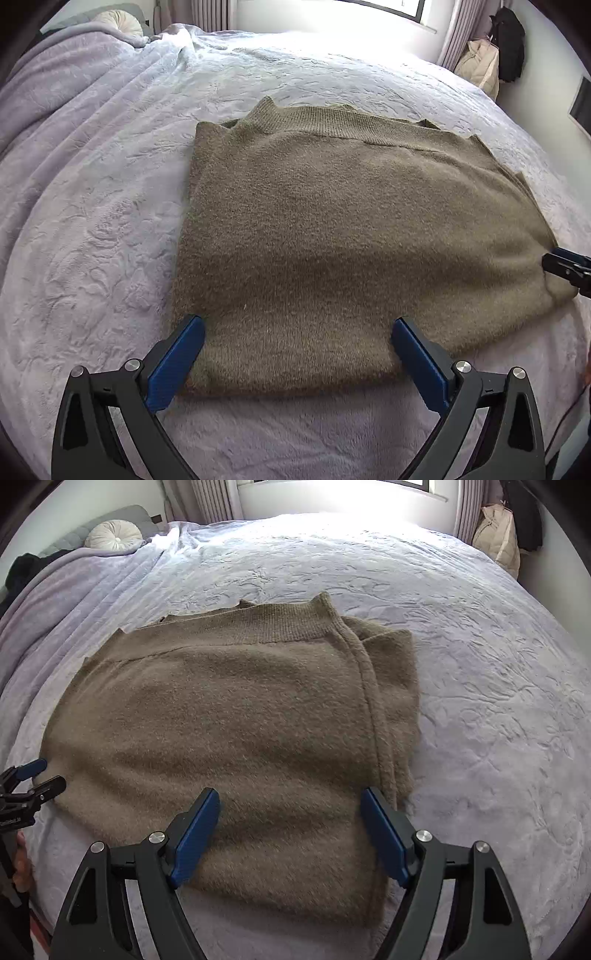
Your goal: Fold small clothes
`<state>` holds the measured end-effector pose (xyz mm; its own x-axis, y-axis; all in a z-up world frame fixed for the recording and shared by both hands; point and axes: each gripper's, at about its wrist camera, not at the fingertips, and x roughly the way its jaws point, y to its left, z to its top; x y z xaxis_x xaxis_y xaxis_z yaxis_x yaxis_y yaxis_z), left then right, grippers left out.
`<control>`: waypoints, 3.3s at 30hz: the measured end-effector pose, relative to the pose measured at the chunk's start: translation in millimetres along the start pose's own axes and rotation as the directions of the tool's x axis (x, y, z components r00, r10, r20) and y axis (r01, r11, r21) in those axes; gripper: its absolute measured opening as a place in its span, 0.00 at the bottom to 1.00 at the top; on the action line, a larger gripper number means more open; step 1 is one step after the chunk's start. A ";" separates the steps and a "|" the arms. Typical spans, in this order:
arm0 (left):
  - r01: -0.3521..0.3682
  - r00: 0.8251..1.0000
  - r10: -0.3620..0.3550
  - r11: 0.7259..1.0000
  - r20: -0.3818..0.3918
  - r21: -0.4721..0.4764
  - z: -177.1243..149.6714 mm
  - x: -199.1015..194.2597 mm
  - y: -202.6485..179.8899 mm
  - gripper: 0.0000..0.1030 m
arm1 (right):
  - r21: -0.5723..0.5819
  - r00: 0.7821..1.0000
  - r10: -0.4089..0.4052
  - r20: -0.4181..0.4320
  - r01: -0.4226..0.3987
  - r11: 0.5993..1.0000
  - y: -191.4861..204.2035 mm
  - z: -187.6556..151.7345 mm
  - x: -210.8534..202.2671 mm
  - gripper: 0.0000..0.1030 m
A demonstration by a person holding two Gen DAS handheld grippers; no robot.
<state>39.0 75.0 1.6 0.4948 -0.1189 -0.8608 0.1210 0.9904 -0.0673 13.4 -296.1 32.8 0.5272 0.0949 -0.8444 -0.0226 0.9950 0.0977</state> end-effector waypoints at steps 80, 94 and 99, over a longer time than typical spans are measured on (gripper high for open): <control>0.445 0.875 -0.480 0.851 -0.068 -0.278 91.5 85.9 79.3 0.65 | 0.051 0.967 -0.246 -0.065 0.249 0.967 102.7 168.3 110.2 0.93; 0.376 0.909 -0.410 0.885 -0.074 -0.273 98.3 76.2 72.6 0.26 | -0.086 0.971 -0.230 -0.066 0.225 0.971 122.4 102.4 78.4 0.97; 0.342 0.926 -0.370 0.908 -0.077 -0.243 99.9 65.2 69.1 0.20 | -0.073 0.982 -0.176 -0.063 0.172 0.982 118.2 63.2 57.5 0.97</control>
<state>165.6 128.5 -8.8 0.3467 -0.4709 -0.8112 0.0696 0.8754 -0.4784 94.7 -175.0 29.1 0.4680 -0.0803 -0.8801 0.0068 0.9962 -0.0873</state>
